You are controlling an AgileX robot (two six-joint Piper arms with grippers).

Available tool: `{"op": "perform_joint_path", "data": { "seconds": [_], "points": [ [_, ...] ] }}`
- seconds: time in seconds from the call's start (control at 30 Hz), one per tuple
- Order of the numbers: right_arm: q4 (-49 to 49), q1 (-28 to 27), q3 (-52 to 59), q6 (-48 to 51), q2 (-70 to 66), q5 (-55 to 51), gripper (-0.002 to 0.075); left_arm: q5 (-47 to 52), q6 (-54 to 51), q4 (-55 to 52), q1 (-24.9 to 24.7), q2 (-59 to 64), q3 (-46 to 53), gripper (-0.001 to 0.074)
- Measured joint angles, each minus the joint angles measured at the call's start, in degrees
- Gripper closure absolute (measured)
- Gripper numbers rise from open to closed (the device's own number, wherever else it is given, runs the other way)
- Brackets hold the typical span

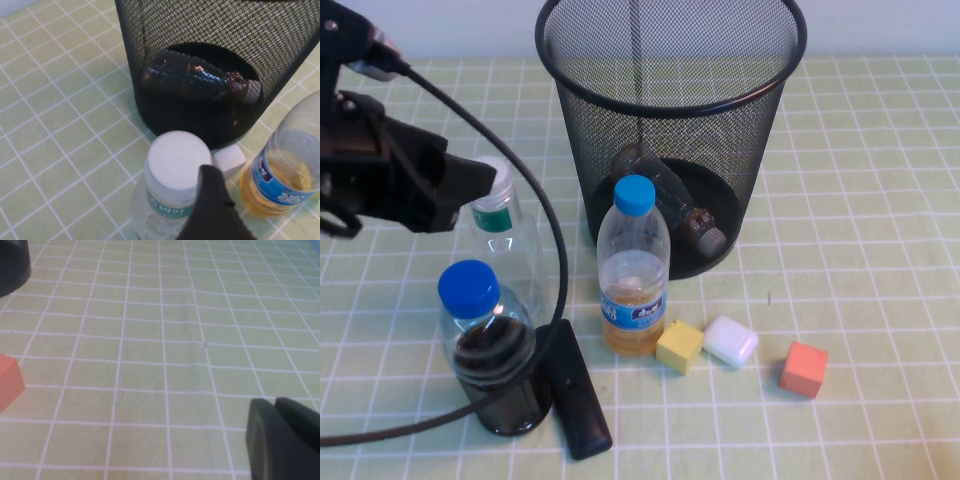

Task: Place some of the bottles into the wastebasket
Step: Pick up a bottle from the table with left arm

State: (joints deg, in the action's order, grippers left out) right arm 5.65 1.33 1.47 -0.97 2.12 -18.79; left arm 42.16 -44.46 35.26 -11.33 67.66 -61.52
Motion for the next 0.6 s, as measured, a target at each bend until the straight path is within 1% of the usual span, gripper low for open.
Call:
{"op": "perform_joint_path", "data": {
  "seconds": [0.07,0.17,0.47,0.6],
  "points": [
    [0.0,0.0,0.0,0.0,0.0,0.0,0.0734,-0.8,-0.6,1.6,0.0,1.1,0.0,0.0303],
    [0.0,0.0,0.0,0.0,0.0,0.0,0.0734,-2.6,-1.1,2.7,0.0,2.6,0.0,0.0275],
    [0.0,0.0,0.0,0.0,0.0,0.0,0.0734,-12.0,-6.4,12.8,-0.6,5.2,2.7,0.0264],
    [0.0,0.0,0.0,0.0,0.0,0.0,0.0734,-13.1,-8.0,15.9,-0.6,8.1,2.7,0.0264]
  ]
}}
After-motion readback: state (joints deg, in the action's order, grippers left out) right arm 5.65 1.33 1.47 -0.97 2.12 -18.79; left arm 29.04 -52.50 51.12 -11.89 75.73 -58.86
